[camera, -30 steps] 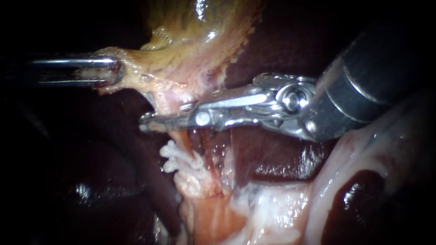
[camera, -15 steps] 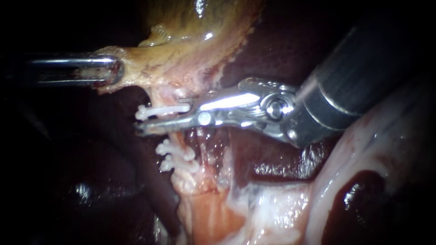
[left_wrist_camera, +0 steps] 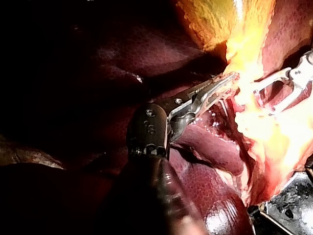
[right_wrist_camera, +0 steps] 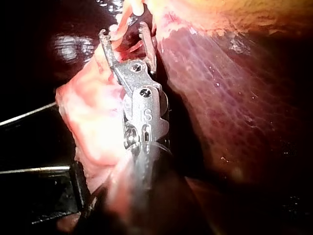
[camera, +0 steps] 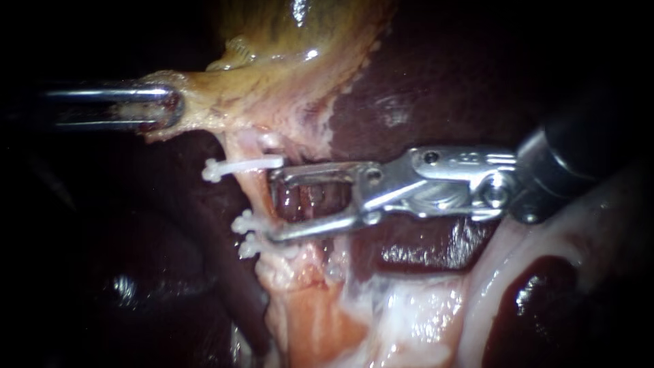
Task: Going back third clip left tube
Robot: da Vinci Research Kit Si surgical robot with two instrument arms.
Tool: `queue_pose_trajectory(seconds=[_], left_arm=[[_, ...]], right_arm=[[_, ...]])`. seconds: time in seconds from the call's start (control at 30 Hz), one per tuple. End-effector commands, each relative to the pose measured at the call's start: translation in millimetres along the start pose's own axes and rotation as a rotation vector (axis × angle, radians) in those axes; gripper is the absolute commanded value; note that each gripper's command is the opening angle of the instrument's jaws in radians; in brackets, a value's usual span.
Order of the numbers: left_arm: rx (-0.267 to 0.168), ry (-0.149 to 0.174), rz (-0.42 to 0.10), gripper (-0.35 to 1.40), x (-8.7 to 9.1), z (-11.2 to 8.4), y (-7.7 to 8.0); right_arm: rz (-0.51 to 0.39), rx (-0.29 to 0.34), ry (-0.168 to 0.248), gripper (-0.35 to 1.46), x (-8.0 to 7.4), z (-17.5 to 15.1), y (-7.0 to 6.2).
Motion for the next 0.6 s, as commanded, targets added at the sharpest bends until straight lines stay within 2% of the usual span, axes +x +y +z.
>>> queue_pose_trajectory(seconds=[0.03,0.2,0.4,0.6], left_arm=[[-0.001,0.0,0.0,-0.35,0.0,0.0,0.0],[-0.001,0.0,0.0,-0.35,0.0,0.0,0.0],[-0.001,0.0,0.0,-0.35,0.0,0.0,0.0],[0.0,0.001,0.001,-0.35,-0.1,0.2,0.0]], right_arm=[[-0.01,-0.001,0.0,0.5,-0.1,-0.7,-0.3],[-0.054,-0.008,-0.003,0.5,-1.0,-4.5,-1.4],[-0.092,-0.014,-0.003,0.5,-1.1,-7.5,-1.4],[-0.117,-0.024,-0.004,0.5,-0.5,-9.9,-1.3]])
